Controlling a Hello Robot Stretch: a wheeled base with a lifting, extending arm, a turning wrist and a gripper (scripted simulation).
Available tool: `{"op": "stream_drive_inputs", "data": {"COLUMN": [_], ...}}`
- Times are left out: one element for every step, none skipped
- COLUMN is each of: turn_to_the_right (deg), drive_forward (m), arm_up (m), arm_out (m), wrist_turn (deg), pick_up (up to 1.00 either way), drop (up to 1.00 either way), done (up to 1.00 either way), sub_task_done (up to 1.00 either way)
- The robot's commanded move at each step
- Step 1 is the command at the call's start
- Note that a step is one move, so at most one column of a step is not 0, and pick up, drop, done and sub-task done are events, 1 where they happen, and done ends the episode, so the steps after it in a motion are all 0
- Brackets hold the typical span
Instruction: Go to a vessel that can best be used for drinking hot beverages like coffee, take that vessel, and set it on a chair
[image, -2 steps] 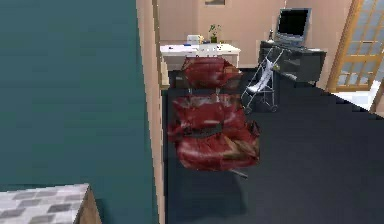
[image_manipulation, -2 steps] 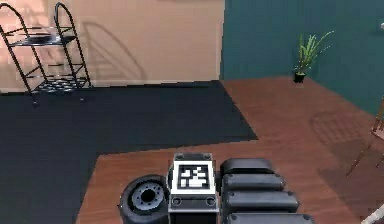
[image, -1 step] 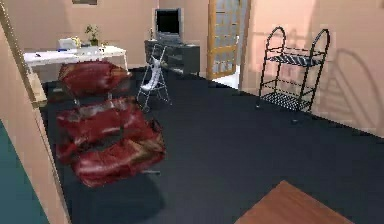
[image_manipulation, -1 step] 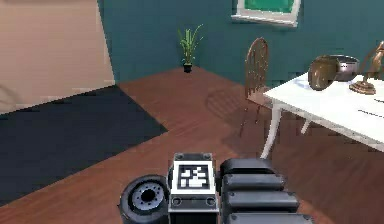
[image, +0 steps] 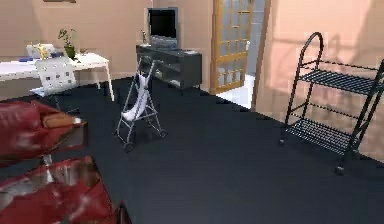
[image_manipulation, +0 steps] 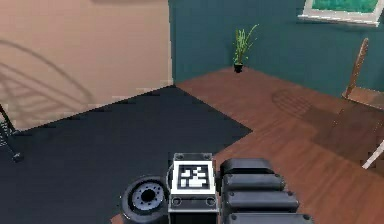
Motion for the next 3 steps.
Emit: {"op": "stream_drive_inputs", "data": {"turn_to_the_right": [3.0, 0.0, 0.0], "drive_forward": [0.00, 0.35, 0.35], "arm_up": [0.00, 0.00, 0.00], "arm_out": [0.00, 0.00, 0.00], "wrist_turn": [0.0, 0.0, 0.0], "pick_up": [0.00, 0.00, 0.00], "drop": [0.00, 0.00, 0.00], "done": [0.00, 0.00, 0.00], "sub_task_done": [0.00, 0.00, 0.00]}}
